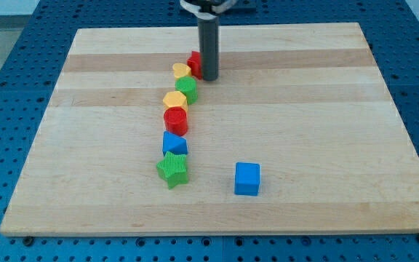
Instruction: Slide your arm towards the blue cube
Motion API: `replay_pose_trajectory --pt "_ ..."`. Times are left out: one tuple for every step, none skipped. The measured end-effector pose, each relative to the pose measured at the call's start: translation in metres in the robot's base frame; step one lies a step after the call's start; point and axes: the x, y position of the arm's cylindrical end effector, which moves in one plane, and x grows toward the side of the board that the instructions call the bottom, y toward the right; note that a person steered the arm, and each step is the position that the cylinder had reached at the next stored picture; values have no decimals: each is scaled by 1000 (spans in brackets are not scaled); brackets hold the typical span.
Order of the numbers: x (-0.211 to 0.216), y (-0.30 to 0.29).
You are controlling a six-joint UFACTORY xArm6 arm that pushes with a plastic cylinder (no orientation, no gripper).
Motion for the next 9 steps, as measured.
replay_pose_trajectory --pt "-19 -5" --pt "-25 45" --pt "-66 59" --pt "-103 60" --pt "-91 96" --pt "-87 129" --pt "-86 152" --pt "-73 173" --pt "-29 165"
